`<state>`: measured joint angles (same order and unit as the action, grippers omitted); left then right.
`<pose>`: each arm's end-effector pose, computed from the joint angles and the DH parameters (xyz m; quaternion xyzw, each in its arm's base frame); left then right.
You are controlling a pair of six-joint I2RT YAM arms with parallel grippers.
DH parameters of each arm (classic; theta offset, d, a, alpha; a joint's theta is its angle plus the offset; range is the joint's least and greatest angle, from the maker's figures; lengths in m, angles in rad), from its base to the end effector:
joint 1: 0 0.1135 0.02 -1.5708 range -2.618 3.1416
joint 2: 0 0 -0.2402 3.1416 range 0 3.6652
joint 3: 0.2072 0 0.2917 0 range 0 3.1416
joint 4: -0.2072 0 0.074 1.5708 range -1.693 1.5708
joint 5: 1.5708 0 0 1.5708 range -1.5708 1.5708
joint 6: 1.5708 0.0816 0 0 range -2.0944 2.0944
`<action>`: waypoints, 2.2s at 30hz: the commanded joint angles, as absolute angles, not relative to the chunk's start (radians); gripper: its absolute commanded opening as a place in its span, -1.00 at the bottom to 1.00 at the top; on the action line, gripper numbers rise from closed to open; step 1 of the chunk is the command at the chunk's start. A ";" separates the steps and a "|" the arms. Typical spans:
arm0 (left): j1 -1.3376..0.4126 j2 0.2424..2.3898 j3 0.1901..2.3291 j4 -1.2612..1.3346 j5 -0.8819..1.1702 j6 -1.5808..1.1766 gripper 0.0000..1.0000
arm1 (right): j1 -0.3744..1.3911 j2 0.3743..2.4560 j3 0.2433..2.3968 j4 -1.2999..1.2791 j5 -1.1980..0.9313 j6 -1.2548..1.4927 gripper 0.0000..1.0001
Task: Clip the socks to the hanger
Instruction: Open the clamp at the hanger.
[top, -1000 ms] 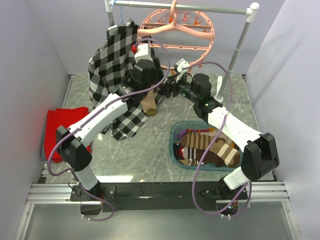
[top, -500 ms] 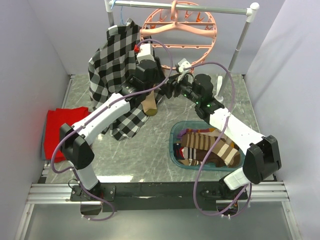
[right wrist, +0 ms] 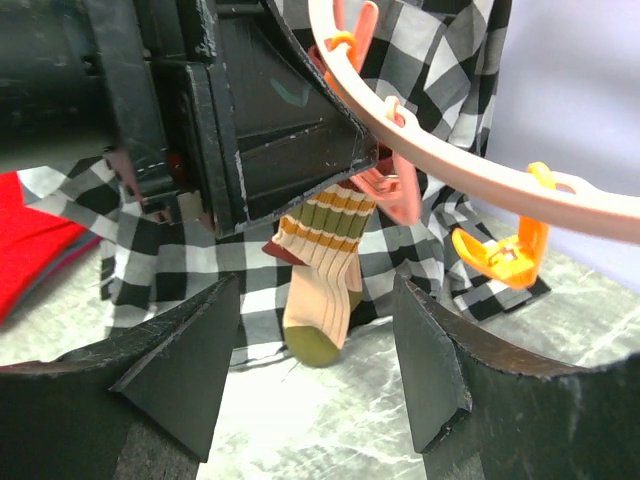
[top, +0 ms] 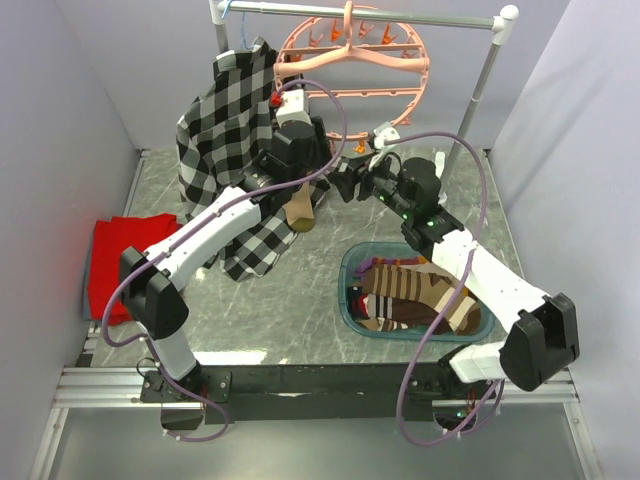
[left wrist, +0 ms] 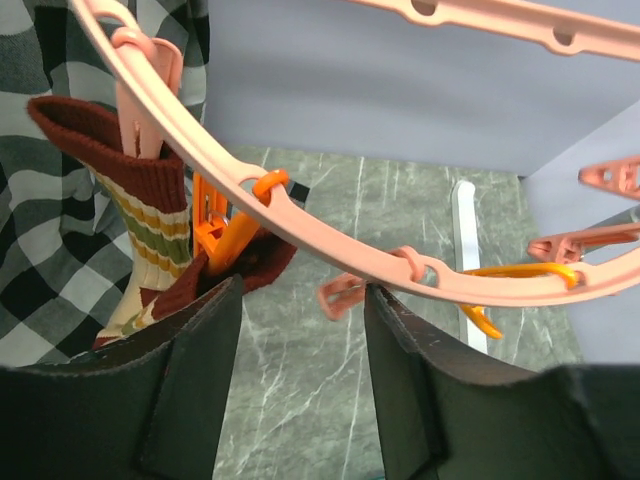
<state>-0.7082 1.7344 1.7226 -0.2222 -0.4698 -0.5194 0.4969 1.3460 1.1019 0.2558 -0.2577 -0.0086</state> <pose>0.3947 -0.2894 0.3731 -0.0716 0.7735 -0.1978 0.5979 0.3513 0.2141 0.3387 -0.2628 0.6521 0.2581 0.6626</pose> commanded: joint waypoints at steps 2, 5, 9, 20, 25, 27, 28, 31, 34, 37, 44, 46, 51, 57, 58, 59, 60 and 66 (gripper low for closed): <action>-0.700 1.695 1.723 -0.232 -0.442 -0.535 0.05 | 0.492 1.264 1.066 0.261 -0.255 0.058 0.38; -0.693 1.694 1.723 -0.236 -0.430 -0.538 -0.05 | 0.494 1.232 1.040 0.267 -0.276 0.078 0.38; -0.690 1.692 1.727 -0.239 -0.419 -0.537 -0.13 | 0.494 1.192 0.996 0.301 -0.316 0.113 0.38; -0.670 1.684 1.764 -0.242 -0.410 -0.515 -0.47 | 0.492 1.206 0.897 0.530 -0.433 0.199 0.38; -0.661 1.675 1.798 -0.276 -0.387 -0.509 -0.63 | 0.492 1.276 0.943 0.581 -0.463 0.199 0.38; -0.658 1.666 1.805 -0.299 -0.379 -0.508 -0.67 | 0.494 1.317 0.980 0.591 -0.494 0.199 0.37; -0.657 1.657 1.807 -0.305 -0.373 -0.511 -0.68 | 0.492 1.334 0.995 0.591 -0.508 0.196 0.36; -0.647 1.646 1.813 -0.328 -0.353 -0.515 -0.70 | 0.492 1.394 1.045 0.594 -0.526 0.189 0.33; -0.643 1.640 1.822 -0.348 -0.348 -0.512 -0.72 | 0.483 1.449 1.084 0.594 -0.519 0.172 0.30; -0.635 1.646 1.838 -0.365 -0.341 -0.514 -0.74 | 0.473 1.497 1.094 0.645 -0.509 0.189 0.27; -0.621 1.667 1.896 -0.419 -0.292 -0.540 -0.75 | 0.465 1.561 1.094 0.758 -0.482 0.216 0.25; -0.618 1.669 1.902 -0.426 -0.275 -0.554 -0.75 | 0.463 1.575 1.095 0.790 -0.474 0.225 0.26; -0.617 1.667 1.902 -0.442 -0.249 -0.580 -0.75 | 0.463 1.598 1.089 0.868 -0.440 0.226 0.28; -0.617 1.678 1.919 -0.465 -0.215 -0.607 -0.75 | 0.463 1.634 1.080 0.979 -0.426 0.213 0.28; -0.617 1.681 1.925 -0.469 -0.210 -0.610 -0.75 | 0.463 1.635 1.080 0.998 -0.426 0.212 0.27; -0.617 1.681 1.928 -0.471 -0.209 -0.612 -0.75 | 0.463 1.640 1.080 1.002 -0.425 0.209 0.27; -0.617 1.684 1.931 -0.475 -0.207 -0.614 -0.75 | 0.463 1.643 1.086 1.002 -0.426 0.204 0.27; -0.617 1.687 1.939 -0.489 -0.193 -0.626 -0.76 | 0.465 1.649 1.091 1.005 -0.434 0.203 0.22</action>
